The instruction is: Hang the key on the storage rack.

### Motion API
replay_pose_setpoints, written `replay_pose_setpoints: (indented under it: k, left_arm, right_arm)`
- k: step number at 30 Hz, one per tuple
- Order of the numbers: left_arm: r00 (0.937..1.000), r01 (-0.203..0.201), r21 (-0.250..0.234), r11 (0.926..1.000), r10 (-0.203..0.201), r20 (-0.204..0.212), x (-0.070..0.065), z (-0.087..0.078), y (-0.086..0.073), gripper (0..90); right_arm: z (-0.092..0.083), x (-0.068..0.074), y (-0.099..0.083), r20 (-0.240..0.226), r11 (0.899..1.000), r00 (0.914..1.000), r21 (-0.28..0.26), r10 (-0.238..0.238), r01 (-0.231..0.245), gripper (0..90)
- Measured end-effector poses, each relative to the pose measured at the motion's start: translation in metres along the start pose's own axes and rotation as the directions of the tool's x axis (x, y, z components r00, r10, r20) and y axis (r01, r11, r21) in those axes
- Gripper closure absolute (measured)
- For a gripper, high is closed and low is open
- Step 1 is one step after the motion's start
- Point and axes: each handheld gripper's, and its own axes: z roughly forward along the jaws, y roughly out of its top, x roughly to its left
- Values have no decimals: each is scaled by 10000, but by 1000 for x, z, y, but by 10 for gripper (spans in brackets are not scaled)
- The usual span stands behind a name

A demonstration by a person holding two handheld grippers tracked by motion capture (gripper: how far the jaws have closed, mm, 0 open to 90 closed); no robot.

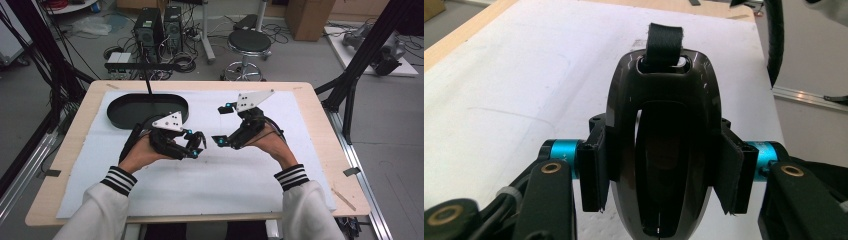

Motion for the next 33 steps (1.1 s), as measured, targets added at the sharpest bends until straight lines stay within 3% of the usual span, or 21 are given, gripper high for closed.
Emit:
replay_pose_setpoints:
  k: [3, 8, 12, 15, 19, 20, 22, 25, 29, 33]
  left_arm:
    - [9989, 185, -94, 9998, -189, -423, 3, -7, 0, 487]
    - [9904, 560, -72, 9984, -564, -1263, 9, -22, 0, 488]
    - [9803, 672, -33, 9977, -666, -1860, 16, -36, 1, 487]
    - [9671, 974, -130, 9952, -978, -2349, 22, -47, 2, 487]
    - [9524, 1121, 168, 9936, -1026, -2872, 31, -58, 3, 487]
    - [9485, 1208, 170, 9925, -1103, -2970, 32, -60, 4, 487]
    - [9411, 1360, 222, 9905, -1222, -3152, 37, -65, 4, 487]
    - [9313, 1515, 471, 9873, -1266, -3416, 44, -72, 7, 487]
    - [9166, 1733, 652, 9827, -1367, -3757, 53, -78, 9, 487]
    - [8961, 2004, 601, 9779, -1581, -4148, 62, -84, 10, 487]
  right_arm:
    - [-9, 2, -7, 347, 9995, 9993, -318, 103, -92, 3]
    - [-26, 4, -23, 885, 9971, 9954, -698, 363, -301, 3]
    - [-41, 7, -37, 1778, 9941, 9826, -1022, 543, -364, 3]
    - [-54, 12, -50, 2573, 9900, 9641, -1376, 659, -309, 3]
    - [-68, 14, -66, 3127, 9830, 9426, -1717, 1174, -654, 3]
    - [-72, 14, -71, 3353, 9818, 9353, -1823, 1128, -531, 3]
    - [-78, 16, -77, 3433, 9750, 9284, -2103, 1422, -716, 3]
    - [-88, 18, -89, 3817, 9692, 9100, -2350, 1621, -740, 3]
    - [-99, 21, -105, 4005, 9602, 8952, -2640, 1955, -916, 3]
    - [-107, 24, -121, 4260, 9551, 8771, -2761, 2217, -1072, 3]
